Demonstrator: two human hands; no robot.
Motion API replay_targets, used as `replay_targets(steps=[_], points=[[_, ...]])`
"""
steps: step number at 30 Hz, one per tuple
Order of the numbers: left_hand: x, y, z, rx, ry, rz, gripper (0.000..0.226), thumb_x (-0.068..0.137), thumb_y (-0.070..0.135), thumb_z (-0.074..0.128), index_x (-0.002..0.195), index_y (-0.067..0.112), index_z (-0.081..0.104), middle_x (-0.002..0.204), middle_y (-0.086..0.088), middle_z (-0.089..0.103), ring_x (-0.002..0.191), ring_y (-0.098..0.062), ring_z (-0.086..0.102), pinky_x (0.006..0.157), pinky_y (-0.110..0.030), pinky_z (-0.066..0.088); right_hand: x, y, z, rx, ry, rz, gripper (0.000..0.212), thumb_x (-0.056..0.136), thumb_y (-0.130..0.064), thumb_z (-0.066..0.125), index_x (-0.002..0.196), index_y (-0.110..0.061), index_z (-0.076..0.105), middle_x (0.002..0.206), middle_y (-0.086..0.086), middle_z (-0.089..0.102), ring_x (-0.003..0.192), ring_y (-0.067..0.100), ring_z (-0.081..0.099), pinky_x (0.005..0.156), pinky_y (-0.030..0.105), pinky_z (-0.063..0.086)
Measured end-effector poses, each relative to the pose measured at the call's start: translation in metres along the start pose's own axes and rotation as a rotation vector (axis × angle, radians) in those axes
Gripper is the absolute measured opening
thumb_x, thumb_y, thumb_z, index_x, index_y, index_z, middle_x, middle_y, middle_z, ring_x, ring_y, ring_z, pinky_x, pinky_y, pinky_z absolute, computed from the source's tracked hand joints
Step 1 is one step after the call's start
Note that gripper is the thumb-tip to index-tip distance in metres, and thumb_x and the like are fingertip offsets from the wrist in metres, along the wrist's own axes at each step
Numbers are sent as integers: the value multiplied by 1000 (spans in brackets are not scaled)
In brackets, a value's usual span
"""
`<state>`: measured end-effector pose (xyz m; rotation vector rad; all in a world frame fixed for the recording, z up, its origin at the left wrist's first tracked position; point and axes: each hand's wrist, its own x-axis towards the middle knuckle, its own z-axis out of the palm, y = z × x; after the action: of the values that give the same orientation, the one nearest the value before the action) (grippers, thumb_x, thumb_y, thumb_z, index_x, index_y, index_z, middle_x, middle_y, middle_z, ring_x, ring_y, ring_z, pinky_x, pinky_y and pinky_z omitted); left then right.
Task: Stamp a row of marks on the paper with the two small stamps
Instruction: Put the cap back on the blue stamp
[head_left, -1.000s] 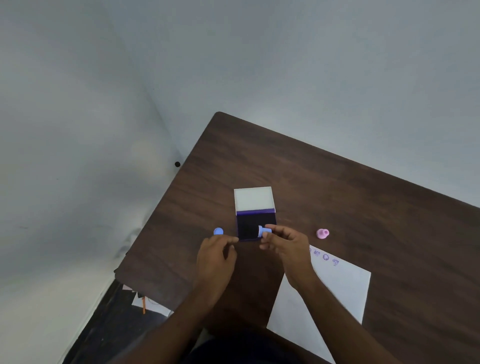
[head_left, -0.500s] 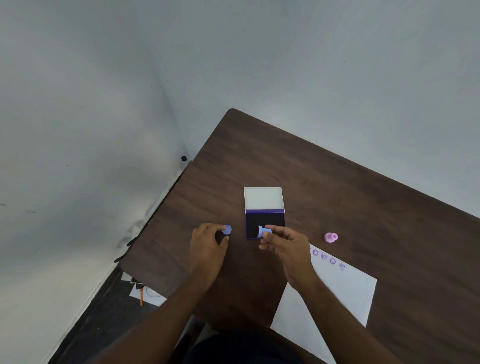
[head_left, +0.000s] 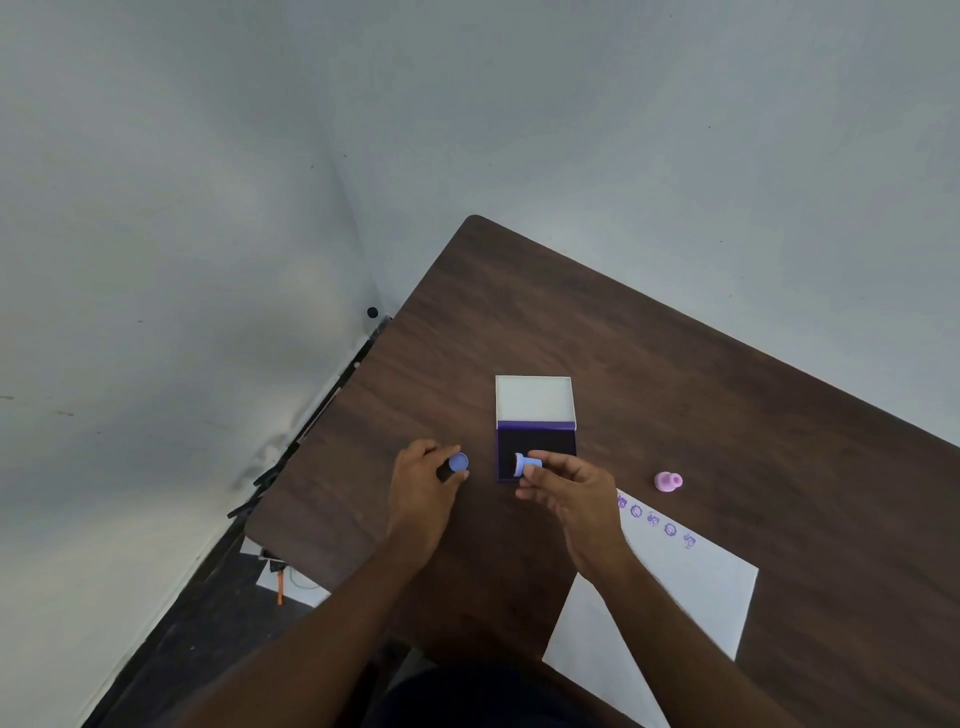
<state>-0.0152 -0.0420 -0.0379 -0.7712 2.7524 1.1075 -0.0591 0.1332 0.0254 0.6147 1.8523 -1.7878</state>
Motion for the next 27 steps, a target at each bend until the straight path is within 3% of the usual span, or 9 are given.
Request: replay_targets(steps=[3,6,8,12,17,19,23,27], points=[[-1,2,-5,-176,10,-40,35,82,27,75,116,19,69,110,4,67,93,-5,59,90,-23,51,1,0,0,8,-3,6,20,80,-9,75,100,-9,73,98,10,75,80,25,75,76,33,61],[-7,10,-13,-311,-44,-83,34,84,21,75,117,20,67,104,12,67,85,2,61,76,-3,45,1,-2,-1,27,-2,14,24,79,-8,75,103,-6,72,97,10,75,80,26,75,77,36,61],[-10,13,-15,-390,-81,-97,34,83,17,74,116,22,67,104,15,66,91,3,63,74,0,44,1,-3,-2,42,-1,18,24,80,-7,75,104,-5,72,96,10,75,80,26,75,77,36,61],[-12,19,-20,-573,-248,-174,30,85,15,72,114,22,69,103,13,70,95,0,65,73,-7,51,1,-5,-2,66,3,22,23,79,-6,75,102,-5,73,93,10,76,79,27,75,75,35,62],[-10,29,-29,-997,-419,-397,29,83,12,74,111,8,71,99,-9,76,93,-21,72,82,-29,57,-1,-5,-2,89,-5,29,21,79,-5,75,101,-6,73,93,10,76,80,27,75,73,33,61],[-10,31,-31,-1102,-431,-437,29,82,8,73,110,7,71,101,-12,76,90,-24,73,82,-31,58,-1,-5,-2,98,-11,35,22,80,-5,74,102,-5,73,94,11,76,81,28,75,75,35,61],[-9,32,-32,-1089,-486,-382,31,83,8,71,114,6,70,103,-15,75,83,-19,68,78,-26,57,-2,-3,-1,102,-18,30,22,81,-4,73,103,-5,72,95,12,76,81,28,75,73,33,62],[-8,31,-33,-849,-514,-242,34,90,18,67,123,15,66,101,-9,73,83,-13,62,81,-26,55,-3,0,-1,105,-21,27,23,81,-5,73,104,-5,72,95,12,76,82,28,75,76,35,61]])
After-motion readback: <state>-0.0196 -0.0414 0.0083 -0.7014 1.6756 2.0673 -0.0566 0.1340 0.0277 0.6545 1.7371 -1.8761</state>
